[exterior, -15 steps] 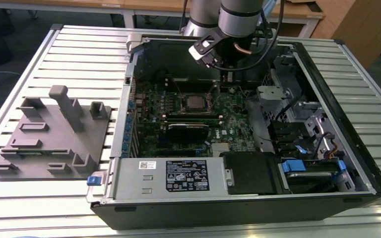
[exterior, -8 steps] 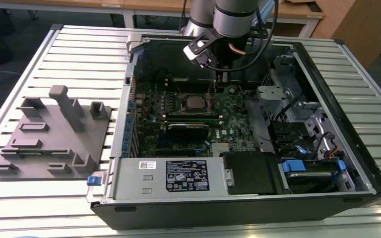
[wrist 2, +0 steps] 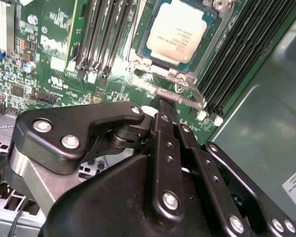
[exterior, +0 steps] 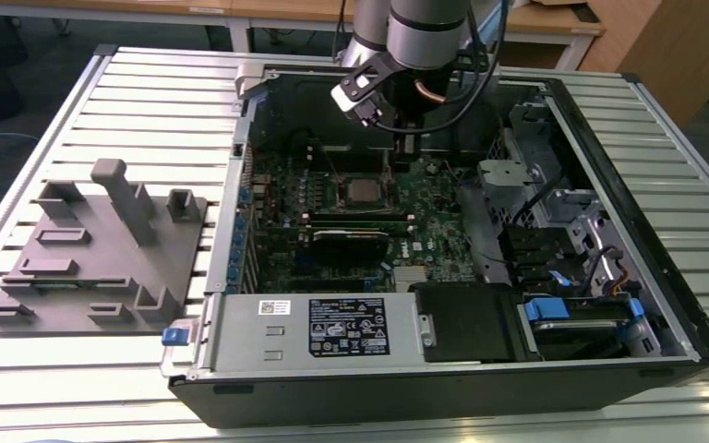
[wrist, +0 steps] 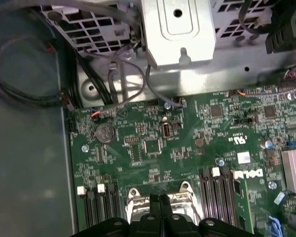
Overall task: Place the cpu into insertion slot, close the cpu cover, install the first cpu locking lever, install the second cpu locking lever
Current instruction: 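Close the cpu cover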
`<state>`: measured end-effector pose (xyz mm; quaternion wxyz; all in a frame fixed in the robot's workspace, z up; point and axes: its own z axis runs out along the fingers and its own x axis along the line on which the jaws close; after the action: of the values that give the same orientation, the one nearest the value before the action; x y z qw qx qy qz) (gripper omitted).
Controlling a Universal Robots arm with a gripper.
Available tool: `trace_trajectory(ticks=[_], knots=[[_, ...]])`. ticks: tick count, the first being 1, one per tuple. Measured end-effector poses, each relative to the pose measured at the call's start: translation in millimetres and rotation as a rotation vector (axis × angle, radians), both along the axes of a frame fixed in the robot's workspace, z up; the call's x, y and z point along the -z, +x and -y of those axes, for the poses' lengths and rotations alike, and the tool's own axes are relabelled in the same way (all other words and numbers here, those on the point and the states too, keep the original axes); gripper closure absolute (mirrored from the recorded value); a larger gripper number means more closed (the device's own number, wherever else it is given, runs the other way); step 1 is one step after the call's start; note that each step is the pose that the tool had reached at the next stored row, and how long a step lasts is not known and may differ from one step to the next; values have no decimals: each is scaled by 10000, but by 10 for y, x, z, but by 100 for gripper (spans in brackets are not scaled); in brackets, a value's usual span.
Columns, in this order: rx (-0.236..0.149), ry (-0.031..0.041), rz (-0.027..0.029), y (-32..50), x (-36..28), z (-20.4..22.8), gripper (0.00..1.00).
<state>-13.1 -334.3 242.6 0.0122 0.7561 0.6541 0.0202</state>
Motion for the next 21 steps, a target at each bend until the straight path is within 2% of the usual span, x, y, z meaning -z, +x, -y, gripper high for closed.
trace_trajectory(ticks=[3,9,15,21], knots=[[28,6,0,-32,0,3,89],[34,7,0,-33,0,3,89],[35,-36,-30,-33,4,3,89],[35,-39,-33,-33,4,3,89]])
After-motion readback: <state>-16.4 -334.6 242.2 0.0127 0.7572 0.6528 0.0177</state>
